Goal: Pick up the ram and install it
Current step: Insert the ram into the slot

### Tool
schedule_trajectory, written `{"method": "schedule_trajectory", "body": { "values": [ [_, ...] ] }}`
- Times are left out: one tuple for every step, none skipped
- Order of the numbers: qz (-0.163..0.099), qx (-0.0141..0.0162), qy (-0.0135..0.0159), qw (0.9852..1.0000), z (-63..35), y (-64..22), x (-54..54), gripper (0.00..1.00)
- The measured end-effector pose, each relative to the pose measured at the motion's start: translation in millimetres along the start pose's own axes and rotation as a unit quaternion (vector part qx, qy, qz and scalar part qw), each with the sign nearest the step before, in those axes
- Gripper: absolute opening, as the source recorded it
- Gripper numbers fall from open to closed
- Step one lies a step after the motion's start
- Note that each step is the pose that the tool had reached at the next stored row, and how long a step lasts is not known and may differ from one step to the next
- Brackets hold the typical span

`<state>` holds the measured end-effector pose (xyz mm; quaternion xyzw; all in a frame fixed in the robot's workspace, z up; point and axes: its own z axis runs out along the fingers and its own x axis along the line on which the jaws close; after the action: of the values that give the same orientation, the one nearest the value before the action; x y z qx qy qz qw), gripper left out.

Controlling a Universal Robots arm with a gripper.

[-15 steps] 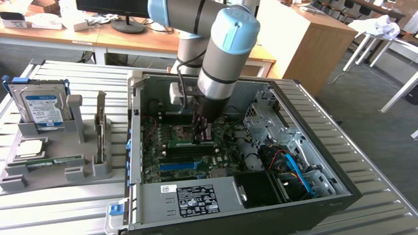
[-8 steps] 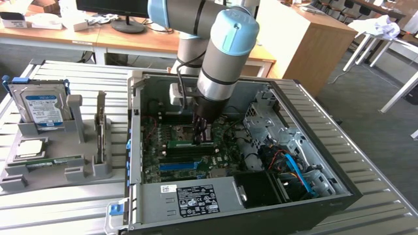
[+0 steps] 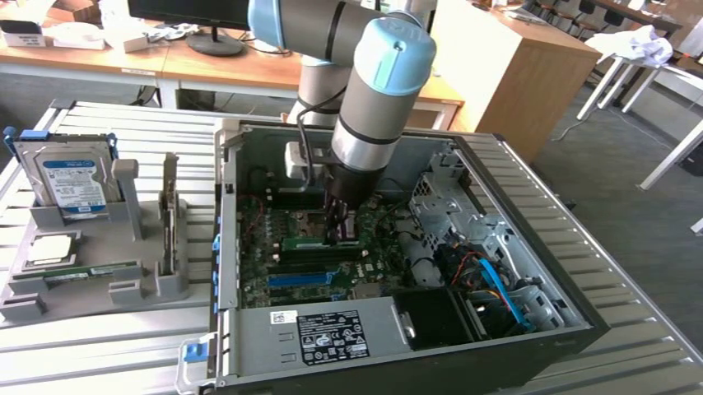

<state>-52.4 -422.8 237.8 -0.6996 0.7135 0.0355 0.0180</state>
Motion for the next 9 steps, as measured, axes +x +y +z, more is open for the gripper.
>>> {"method": "schedule_trajectory", "body": {
  "values": [
    [0.0,0.0,0.0002,1.0,0.1,0.0,0.4,0.12],
    [-0.001,-0.0001,0.0004,1.0,0.2,0.1,0.9,0.12],
    [-0.002,-0.0002,0.0007,1.0,0.3,0.0,1.5,0.12],
    [-0.004,-0.0003,0.001,1.0,0.4,0.0,2.0,0.12],
    [-0.006,-0.0004,0.0012,1.0,0.6,0.1,2.4,0.12],
    [-0.006,-0.0004,0.0011,1.0,0.8,0.1,2.6,0.12],
    [-0.006,-0.0004,0.0012,1.0,0.8,0.1,2.6,0.12],
    [-0.007,-0.0005,0.0013,1.0,0.8,0.1,2.7,0.12],
    [-0.007,-0.0005,0.0013,1.0,1.0,0.0,2.8,0.12]
  ]
}}
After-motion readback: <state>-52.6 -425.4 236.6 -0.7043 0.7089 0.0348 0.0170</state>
